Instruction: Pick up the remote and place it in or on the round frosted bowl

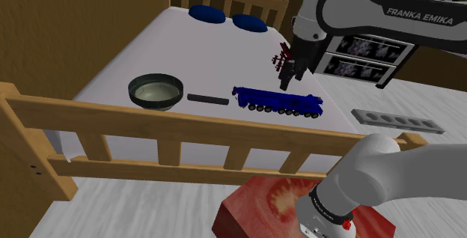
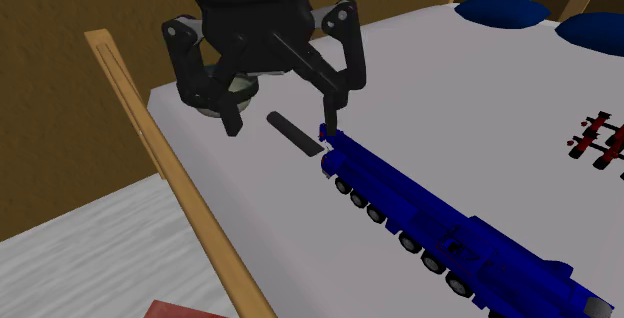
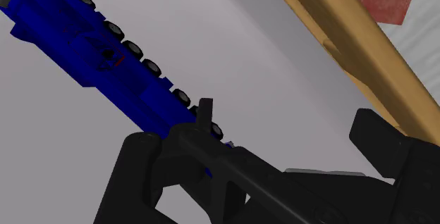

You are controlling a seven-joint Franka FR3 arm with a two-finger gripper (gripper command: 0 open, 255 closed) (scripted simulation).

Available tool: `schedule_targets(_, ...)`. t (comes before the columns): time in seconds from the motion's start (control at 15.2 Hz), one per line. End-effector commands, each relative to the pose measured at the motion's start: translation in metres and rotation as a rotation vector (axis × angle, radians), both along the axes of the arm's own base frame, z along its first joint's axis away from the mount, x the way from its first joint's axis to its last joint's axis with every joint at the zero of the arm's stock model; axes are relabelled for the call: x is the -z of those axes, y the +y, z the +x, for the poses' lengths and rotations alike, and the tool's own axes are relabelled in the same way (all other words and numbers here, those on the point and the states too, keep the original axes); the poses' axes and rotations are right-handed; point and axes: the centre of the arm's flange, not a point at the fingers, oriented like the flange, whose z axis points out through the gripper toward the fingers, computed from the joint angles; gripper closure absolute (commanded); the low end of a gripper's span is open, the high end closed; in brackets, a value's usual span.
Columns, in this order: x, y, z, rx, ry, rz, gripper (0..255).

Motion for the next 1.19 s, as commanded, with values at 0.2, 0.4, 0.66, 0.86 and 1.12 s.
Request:
schedule_targets(0.2,0.021,-0.010,0.032,-0.081,0.006,0.022,0)
schedule_targets(0.4,0.042,-0.016,0.065,-0.161,0.012,0.044,0)
schedule_targets(0.66,0.070,-0.020,0.109,-0.269,0.020,0.073,0)
schedule_targets(0.86,0.092,-0.019,0.142,-0.350,0.026,0.095,0)
schedule_targets(1.12,0.121,-0.013,0.186,-0.458,0.034,0.125,0)
